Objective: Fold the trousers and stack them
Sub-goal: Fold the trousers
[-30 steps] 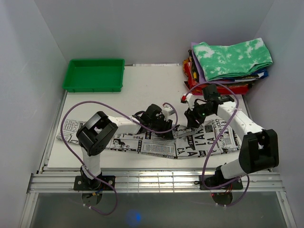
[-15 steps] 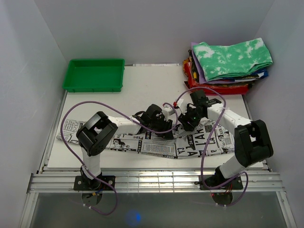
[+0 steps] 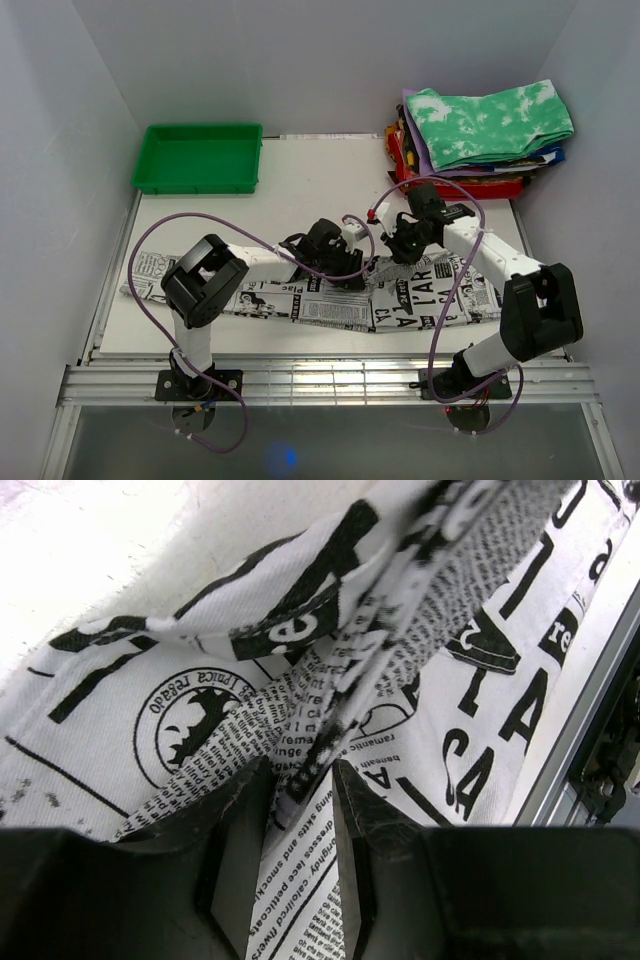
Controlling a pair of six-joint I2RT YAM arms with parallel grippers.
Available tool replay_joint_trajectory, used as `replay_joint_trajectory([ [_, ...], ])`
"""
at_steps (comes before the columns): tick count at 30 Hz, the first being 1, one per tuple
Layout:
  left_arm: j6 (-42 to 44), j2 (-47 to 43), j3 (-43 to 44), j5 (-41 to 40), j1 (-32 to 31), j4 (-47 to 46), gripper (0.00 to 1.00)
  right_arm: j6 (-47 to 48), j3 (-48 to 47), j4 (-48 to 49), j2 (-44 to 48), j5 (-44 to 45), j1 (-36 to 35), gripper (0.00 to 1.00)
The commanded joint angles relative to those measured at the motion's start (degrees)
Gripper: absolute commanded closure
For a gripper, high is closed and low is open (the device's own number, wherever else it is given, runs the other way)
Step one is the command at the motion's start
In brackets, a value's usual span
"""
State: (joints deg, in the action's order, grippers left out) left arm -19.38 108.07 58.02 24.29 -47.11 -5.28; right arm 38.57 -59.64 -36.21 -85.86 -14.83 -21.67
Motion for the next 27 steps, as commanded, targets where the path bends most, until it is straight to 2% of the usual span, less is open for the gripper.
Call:
replay_joint_trajectory([
  [1, 0.04, 1.7, -1.24, -4.16, -0.35, 7.21, 0.57, 4.14, -2.77, -0.18, 4.91, 4.28, 1.72, 0.92],
  [6, -0.75, -0.14, -2.21, -5.4, 0.61, 6.77, 0.55, 7.31, 0.57, -0.97, 7.81, 6.83, 1.72, 0.92],
  [7, -2.06, -1.62, -2.3, -5.4, 1.75, 6.77, 0.52, 7.23, 1.62, -0.97, 7.99, 7.7, 1.72, 0.92],
  [8, -2.85, -3.03, -2.47, -4.35, 2.54, 6.08, 0.43, 6.88, 2.24, -0.01, 8.08, 8.49, 1.72, 0.92],
  [9, -3.47, -4.78, -4.04, -3.82, 3.51, 5.11, 0.38, 6.44, 2.77, 0.78, 8.26, 9.11, 1.72, 0.92],
  [10, -4.17, -9.15, -4.92, -3.64, 4.91, 1.45, 0.34, 6.0, 3.29, 1.66, 8.17, 10.68, 1.72, 0.92],
  [12, -3.48, -13.39, -6.51, -2.07, 6.15, -1.04, 0.29, 4.94, 4.26, 4.47, 7.91, 11.4, 1.72, 0.92],
  [15, -1.11, -18.76, -5.73, -0.48, 7.73, -1.31, 0.29, 4.68, 3.92, 4.75, 7.38, 8.69, 1.63, 0.92],
  [19, -3.11, -19.22, -1.96, 1.54, 7.83, -1.22, 0.29, 4.06, 2.95, 3.69, 7.2, 4.03, 0.85, 0.92],
  [22, -9.0, -15.62, -0.37, 2.42, 7.83, -2.19, 0.3, 3.8, 4.61, 4.91, 9.22, 3.41, 0.4, 0.92],
  [27, -12.0, -6.67, 3.5, -0.65, 7.21, -2.98, 0.34, 4.85, 7.16, 4.21, 14.04, 1.56, -0.56, 0.92],
])
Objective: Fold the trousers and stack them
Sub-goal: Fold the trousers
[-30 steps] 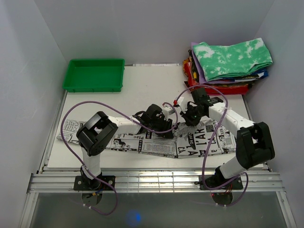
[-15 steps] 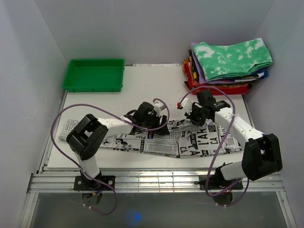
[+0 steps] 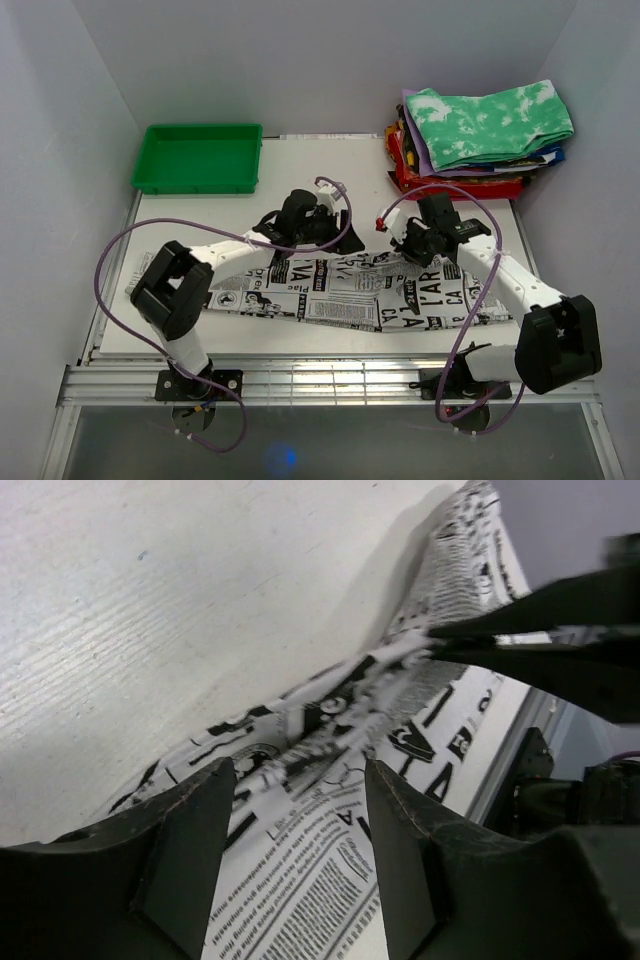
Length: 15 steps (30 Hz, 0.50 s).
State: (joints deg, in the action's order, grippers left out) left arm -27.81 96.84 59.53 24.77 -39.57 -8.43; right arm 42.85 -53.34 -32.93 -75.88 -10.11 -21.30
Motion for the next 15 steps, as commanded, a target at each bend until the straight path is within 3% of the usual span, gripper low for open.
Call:
replay_joint_trajectory([
  [1, -3.56, 5.72, 2.61, -1.57, -0.42, 0.34, 0.35, 1.09, 2.09, 0.85, 4.94, -3.42, -1.02, 0.92],
  [7, -2.42, 10.21, 3.93, 1.5, -0.86, 0.25, 0.44, 2.15, 4.91, -0.73, 9.08, -3.87, -2.08, 0.92],
  [11, 0.2, 6.98, -0.01, 4.05, -1.47, 0.6, 0.5, 2.33, 6.41, -1.17, 9.78, -2.38, -2.43, 0.92],
  [15, 3.37, 2.4, -5.47, 0.91, -2.96, 1.3, 0.52, 1.27, 6.58, -2.14, 8.56, -1.84, -2.69, 0.82],
])
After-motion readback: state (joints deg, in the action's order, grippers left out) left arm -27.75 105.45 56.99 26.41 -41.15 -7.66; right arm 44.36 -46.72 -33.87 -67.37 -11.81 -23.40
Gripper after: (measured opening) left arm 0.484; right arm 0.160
